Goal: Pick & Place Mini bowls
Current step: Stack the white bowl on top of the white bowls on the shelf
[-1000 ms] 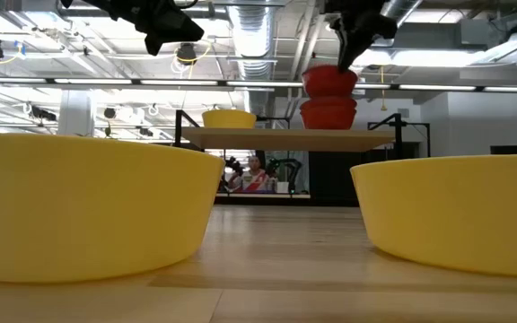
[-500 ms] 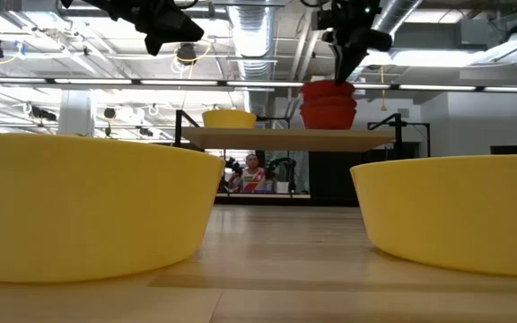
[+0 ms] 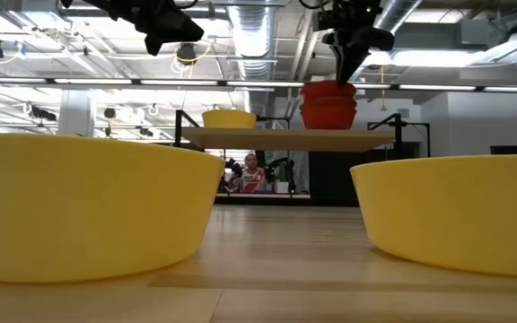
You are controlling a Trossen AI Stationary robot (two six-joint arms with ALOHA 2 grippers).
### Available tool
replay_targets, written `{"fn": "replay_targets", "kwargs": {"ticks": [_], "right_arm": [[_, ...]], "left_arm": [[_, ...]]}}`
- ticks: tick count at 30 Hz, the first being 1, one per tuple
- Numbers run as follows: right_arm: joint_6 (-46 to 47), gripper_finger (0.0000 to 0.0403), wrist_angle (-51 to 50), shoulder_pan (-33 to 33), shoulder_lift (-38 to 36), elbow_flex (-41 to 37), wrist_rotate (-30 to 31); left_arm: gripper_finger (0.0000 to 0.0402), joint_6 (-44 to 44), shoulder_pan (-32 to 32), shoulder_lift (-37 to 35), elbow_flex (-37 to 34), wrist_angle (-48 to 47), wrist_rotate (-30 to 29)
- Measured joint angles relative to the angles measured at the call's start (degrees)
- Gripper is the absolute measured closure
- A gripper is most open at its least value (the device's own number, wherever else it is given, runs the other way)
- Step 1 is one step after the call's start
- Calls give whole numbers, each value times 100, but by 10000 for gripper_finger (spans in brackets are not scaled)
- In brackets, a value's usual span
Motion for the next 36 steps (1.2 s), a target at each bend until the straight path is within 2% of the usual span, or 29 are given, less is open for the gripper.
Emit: {"fn": "replay_targets", "kwargs": {"ticks": [36], "right_arm": [[30,403,-9,-76,37,0,31]], "left_arm": [[344,2,0,0,0,-1,2]]}}
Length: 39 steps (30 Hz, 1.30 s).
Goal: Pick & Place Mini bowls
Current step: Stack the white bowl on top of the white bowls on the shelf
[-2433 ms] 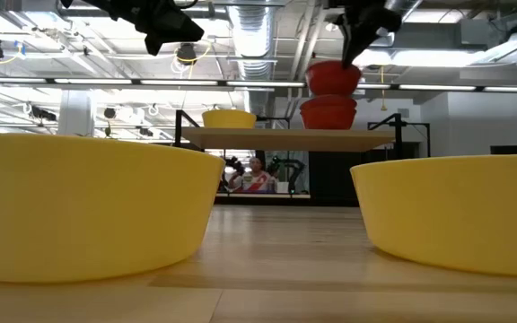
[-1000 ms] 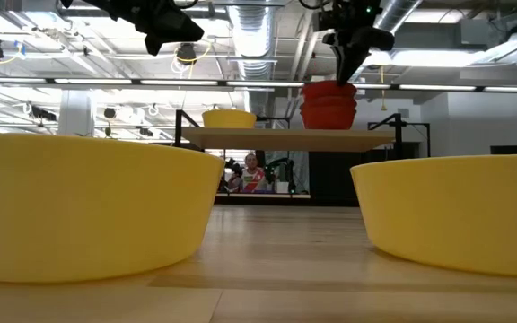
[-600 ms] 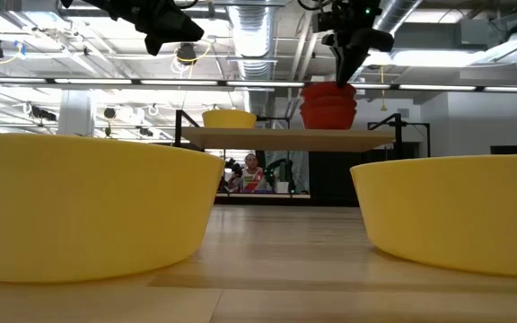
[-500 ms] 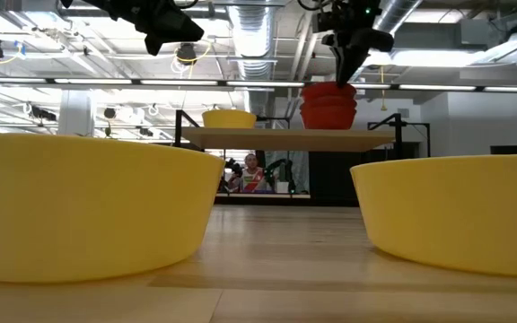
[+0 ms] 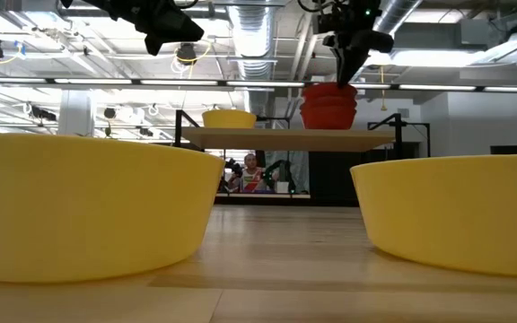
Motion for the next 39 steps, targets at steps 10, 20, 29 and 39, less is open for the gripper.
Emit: {"fn": "replay_targets", "kwargs": {"ticks": [10,20,29,39], "right_arm": [[2,403,0,0,0,0,-13],[-34,403,-13,7,190,0,133],[-42,401,33,4,175,0,138],[-42,391,32,7,173,0,135]], "left_arm": [[344,0,0,0,0,-1,0],[344,0,-1,0,0,-2,1],[344,0,0,0,0,-2,2],[344,0,0,0,0,-2,2]]}}
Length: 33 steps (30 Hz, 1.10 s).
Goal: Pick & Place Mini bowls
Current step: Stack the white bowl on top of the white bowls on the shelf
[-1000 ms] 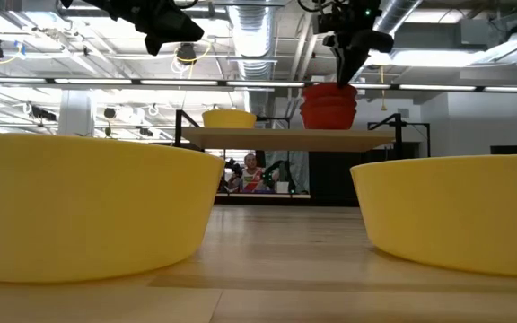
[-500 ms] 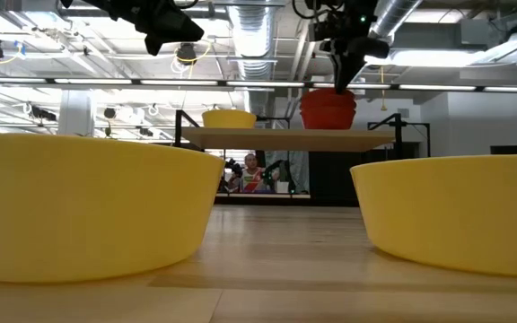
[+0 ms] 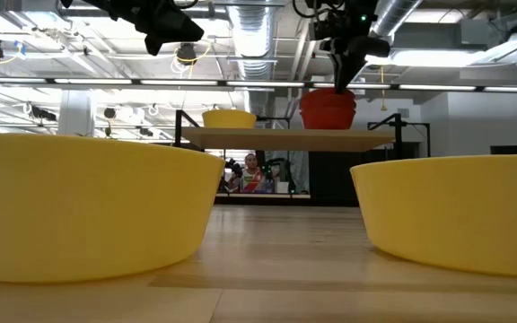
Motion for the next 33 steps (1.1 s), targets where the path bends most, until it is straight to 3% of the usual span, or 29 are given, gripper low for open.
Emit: {"fn": "replay_targets", "kwargs": {"ticks": [33], "right_arm": [[601,352,73,9,-4,0,-302]], "left_arm": [[344,0,0,0,0,-2,-2]]}}
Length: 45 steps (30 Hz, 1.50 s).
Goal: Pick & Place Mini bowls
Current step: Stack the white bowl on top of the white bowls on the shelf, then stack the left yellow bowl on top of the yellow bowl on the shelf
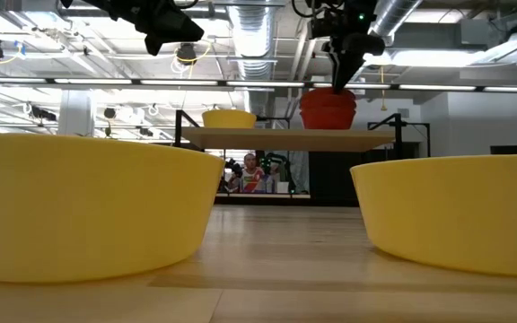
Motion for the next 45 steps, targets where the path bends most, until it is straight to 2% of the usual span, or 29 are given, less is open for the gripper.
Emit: {"fn": "replay_targets", "kwargs": {"ticks": [11,38,45], "right_arm": [[790,342,122,2,0,0,46],[699,342,155,190,-114,29,348],[700,342,134,317,-187,639,354]], "left_arm": [[344,0,0,0,0,0,2],[344,0,-2,0,0,-4,0],[344,-9,-2,0,0,-14,0]]}}
